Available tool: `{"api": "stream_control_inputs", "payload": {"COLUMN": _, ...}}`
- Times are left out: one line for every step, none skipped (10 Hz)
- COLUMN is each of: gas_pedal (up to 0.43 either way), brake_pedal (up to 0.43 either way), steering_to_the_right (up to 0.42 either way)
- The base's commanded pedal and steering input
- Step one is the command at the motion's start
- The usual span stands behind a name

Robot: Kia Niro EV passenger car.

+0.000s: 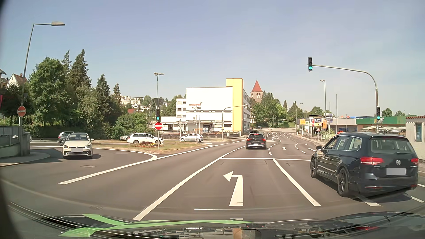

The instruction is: Follow the waypoints while adhering to traffic rules and regulations

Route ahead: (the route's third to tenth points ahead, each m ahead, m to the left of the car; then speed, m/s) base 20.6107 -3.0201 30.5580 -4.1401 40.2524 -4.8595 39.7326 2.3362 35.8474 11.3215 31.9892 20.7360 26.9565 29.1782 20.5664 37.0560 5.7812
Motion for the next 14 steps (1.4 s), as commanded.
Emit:
{"api": "stream_control_inputs", "payload": {"gas_pedal": 0.028, "brake_pedal": 0.000, "steering_to_the_right": 0.024}}
{"api": "stream_control_inputs", "payload": {"gas_pedal": 0.028, "brake_pedal": 0.000, "steering_to_the_right": 0.024}}
{"api": "stream_control_inputs", "payload": {"gas_pedal": 0.028, "brake_pedal": 0.000, "steering_to_the_right": 0.024}}
{"api": "stream_control_inputs", "payload": {"gas_pedal": 0.028, "brake_pedal": 0.000, "steering_to_the_right": 0.024}}
{"api": "stream_control_inputs", "payload": {"gas_pedal": 0.028, "brake_pedal": 0.000, "steering_to_the_right": 0.024}}
{"api": "stream_control_inputs", "payload": {"gas_pedal": 0.028, "brake_pedal": 0.000, "steering_to_the_right": 0.025}}
{"api": "stream_control_inputs", "payload": {"gas_pedal": 0.028, "brake_pedal": 0.000, "steering_to_the_right": 0.027}}
{"api": "stream_control_inputs", "payload": {"gas_pedal": 0.028, "brake_pedal": 0.000, "steering_to_the_right": 0.029}}
{"api": "stream_control_inputs", "payload": {"gas_pedal": 0.008, "brake_pedal": 0.000, "steering_to_the_right": 0.030}}
{"api": "stream_control_inputs", "payload": {"gas_pedal": 0.000, "brake_pedal": 0.000, "steering_to_the_right": 0.032}}
{"api": "stream_control_inputs", "payload": {"gas_pedal": 0.000, "brake_pedal": 0.000, "steering_to_the_right": 0.032}}
{"api": "stream_control_inputs", "payload": {"gas_pedal": 0.000, "brake_pedal": 0.000, "steering_to_the_right": 0.032}}
{"api": "stream_control_inputs", "payload": {"gas_pedal": 0.000, "brake_pedal": 0.000, "steering_to_the_right": 0.032}}
{"api": "stream_control_inputs", "payload": {"gas_pedal": 0.000, "brake_pedal": 0.000, "steering_to_the_right": 0.032}}
